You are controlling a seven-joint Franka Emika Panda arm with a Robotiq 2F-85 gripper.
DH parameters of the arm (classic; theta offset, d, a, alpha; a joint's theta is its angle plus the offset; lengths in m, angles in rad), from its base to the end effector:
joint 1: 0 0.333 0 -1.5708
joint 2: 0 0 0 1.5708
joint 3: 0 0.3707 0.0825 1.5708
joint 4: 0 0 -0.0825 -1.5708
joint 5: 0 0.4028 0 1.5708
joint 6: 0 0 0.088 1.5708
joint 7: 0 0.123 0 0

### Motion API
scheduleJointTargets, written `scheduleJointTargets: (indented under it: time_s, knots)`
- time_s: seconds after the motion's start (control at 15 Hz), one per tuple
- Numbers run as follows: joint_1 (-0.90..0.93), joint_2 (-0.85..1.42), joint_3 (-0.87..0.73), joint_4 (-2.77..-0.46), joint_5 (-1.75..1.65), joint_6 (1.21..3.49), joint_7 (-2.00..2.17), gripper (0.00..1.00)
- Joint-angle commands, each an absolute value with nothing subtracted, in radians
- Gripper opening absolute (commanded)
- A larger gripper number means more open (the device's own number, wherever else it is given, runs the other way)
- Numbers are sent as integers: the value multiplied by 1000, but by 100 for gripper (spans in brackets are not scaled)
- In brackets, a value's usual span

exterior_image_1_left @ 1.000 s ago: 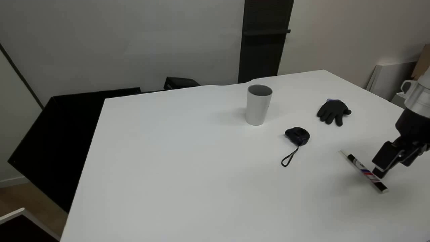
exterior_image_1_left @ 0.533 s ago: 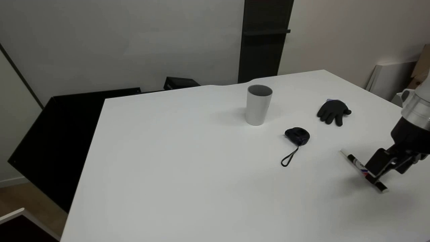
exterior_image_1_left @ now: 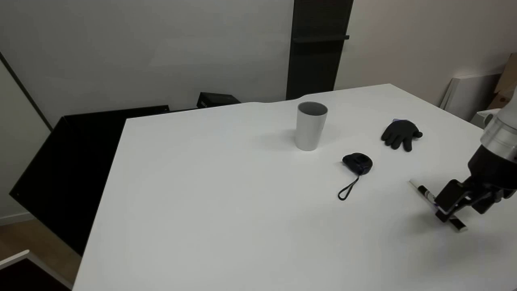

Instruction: Put the marker in the mug

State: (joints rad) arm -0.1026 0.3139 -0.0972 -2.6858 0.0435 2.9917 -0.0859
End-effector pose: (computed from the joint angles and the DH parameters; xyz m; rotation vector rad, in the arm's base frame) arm 0.4092 -0.0895 0.1501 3.1100 -0.2373 -0.0144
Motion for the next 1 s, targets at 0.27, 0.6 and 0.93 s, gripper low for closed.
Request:
scheduleJointTargets:
  time_s: [0.27, 0.6, 0.93]
  knots:
    - [-149, 375, -76, -2656, 55, 3037, -70, 100]
    - [-153, 392, -79, -2646, 53, 3042, -67, 100]
    - [-152, 402, -81, -2642, 51, 3047, -65, 86]
